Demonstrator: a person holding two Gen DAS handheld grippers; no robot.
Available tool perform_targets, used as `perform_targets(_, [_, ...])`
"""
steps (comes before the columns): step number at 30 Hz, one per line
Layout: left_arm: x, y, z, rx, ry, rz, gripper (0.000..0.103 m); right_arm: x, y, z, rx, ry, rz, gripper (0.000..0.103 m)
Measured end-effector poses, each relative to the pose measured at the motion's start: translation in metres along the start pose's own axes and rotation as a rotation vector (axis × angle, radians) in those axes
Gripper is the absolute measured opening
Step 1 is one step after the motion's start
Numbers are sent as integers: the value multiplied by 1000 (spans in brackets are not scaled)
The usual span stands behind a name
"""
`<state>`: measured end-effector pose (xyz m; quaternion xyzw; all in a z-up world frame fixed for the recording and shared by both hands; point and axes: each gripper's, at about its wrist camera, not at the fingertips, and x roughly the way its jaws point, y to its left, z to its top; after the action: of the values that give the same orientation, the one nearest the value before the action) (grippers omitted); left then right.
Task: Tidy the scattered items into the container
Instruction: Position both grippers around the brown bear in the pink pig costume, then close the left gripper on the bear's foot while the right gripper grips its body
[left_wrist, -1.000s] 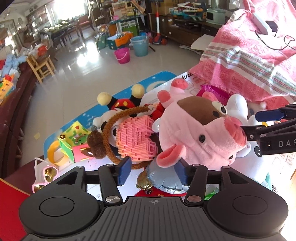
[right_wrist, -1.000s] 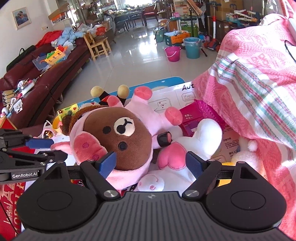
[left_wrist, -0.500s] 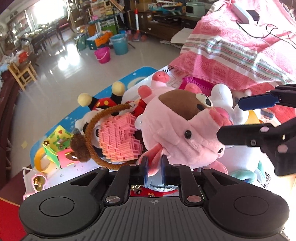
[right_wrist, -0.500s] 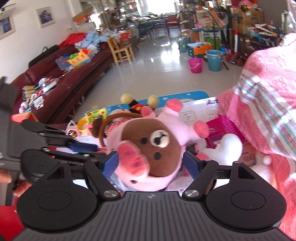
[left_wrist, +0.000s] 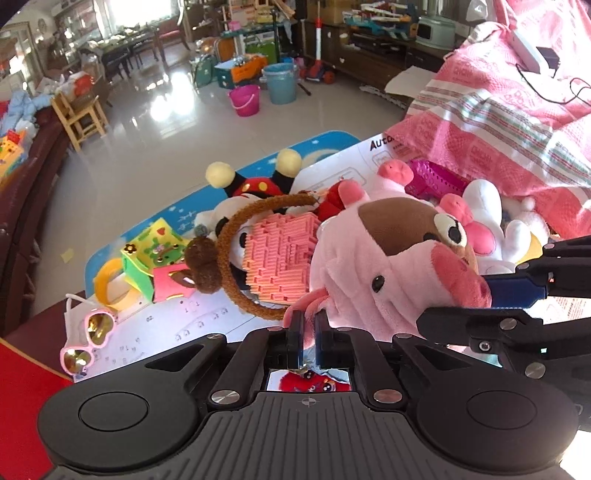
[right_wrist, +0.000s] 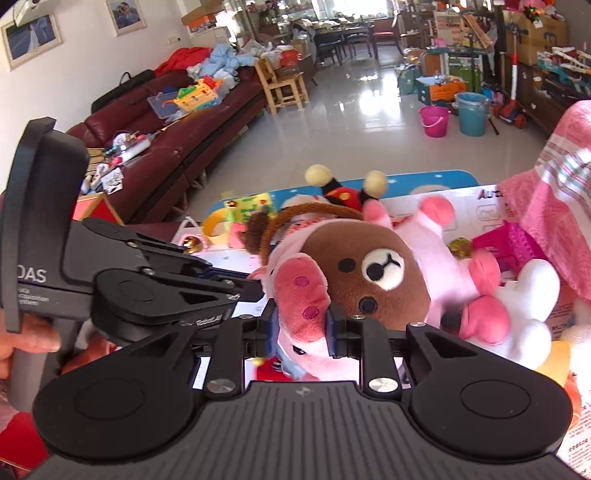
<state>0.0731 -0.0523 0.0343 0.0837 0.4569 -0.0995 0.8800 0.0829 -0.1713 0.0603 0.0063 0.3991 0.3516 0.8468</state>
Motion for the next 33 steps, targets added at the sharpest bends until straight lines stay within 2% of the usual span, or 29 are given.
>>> perform_targets(6, [-42,23,-23,-17,-53,18,1,-6,44,-6,-30,29,106,22])
perform_targets(11, [-53,52,-52,-70,-26,49,2,6,78,-13,-41,107,193,22])
perform_targets(14, [-45,69,-67,-133,11,58,4,19,87,-17,-26,139,198,28])
perform_targets(17, [-31,77,-81,-156,55,91,16,18,89,-16,-27,129,193,33])
perform_targets(18, [-27,78,-85,-166,71,93,18,15,89,-14,-28,121,196,40])
perform_targets(19, [-24,81,-89,-179,81,91,22,10,89,-12,-41,101,184,47])
perform_targets(20, [-22,82,-92,-195,83,87,27,6,90,-10,-65,78,155,49])
perform_targets(21, [-22,84,-95,-213,82,85,28,3,89,-9,-81,63,134,50])
perform_targets(22, [-22,84,-98,-228,74,86,30,1,85,-6,-87,61,138,43])
perform_targets(24, [-25,83,-104,-238,69,78,45,0,77,-4,-97,55,73,45])
perform_targets(26, [-30,81,-112,-244,61,79,55,2,65,-7,-112,55,2,46])
perform_targets(29, [-34,79,-126,-259,72,75,57,8,49,-11,-84,80,-24,48])
perform_targets(33, [-41,73,-141,-297,88,52,58,16,39,-12,-116,80,-85,46])
